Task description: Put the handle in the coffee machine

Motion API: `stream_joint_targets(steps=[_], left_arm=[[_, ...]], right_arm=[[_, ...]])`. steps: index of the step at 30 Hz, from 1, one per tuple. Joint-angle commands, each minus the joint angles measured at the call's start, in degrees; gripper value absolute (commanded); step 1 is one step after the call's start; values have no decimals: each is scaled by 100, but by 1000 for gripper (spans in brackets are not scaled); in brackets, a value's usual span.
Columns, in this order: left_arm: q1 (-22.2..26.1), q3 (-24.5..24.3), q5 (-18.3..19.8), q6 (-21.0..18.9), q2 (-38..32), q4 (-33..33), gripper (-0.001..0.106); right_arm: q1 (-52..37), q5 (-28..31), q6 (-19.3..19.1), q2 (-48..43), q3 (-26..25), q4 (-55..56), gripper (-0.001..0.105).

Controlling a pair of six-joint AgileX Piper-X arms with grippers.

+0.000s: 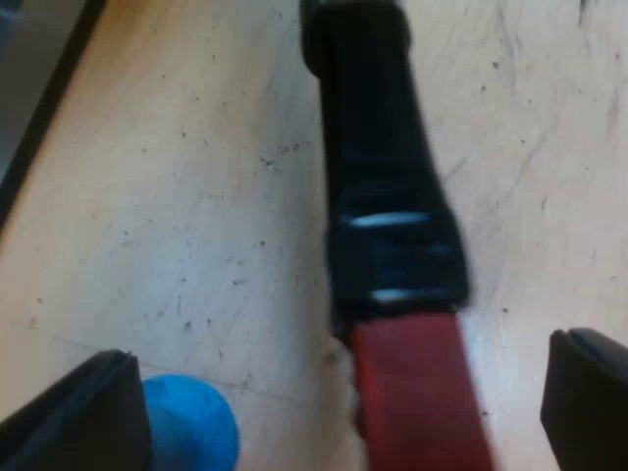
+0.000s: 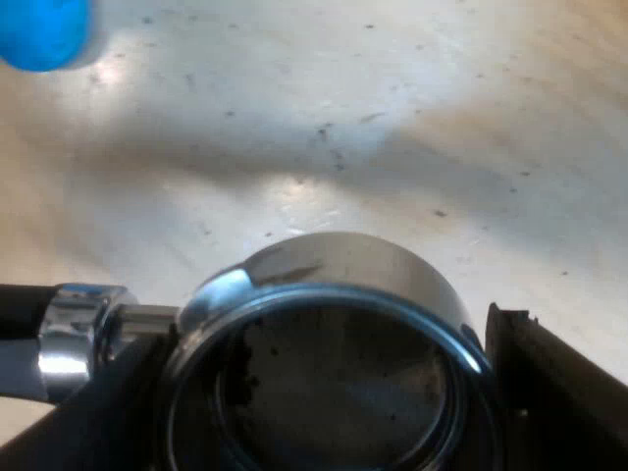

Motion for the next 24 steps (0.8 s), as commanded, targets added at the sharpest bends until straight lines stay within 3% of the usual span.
stream_joint_targets(steps=[1,14,15,16,24], left_arm=[[-30,11,24,14,71,-242,83],[-30,8,22,277,314,-336,81],[-30,8,-74,379,314,-167,66],[-30,8,-74,414,314,-141,62],[-30,8,-16,413,314,-179,59]], right_arm=[[0,-216,28,-156,-46,-10,0],[0,-257,28,-177,-46,-30,0],[0,-257,28,-177,-46,-55,0],[0,-272,28,-177,-46,-72,0],[0,-272,28,-177,-46,-93,0]])
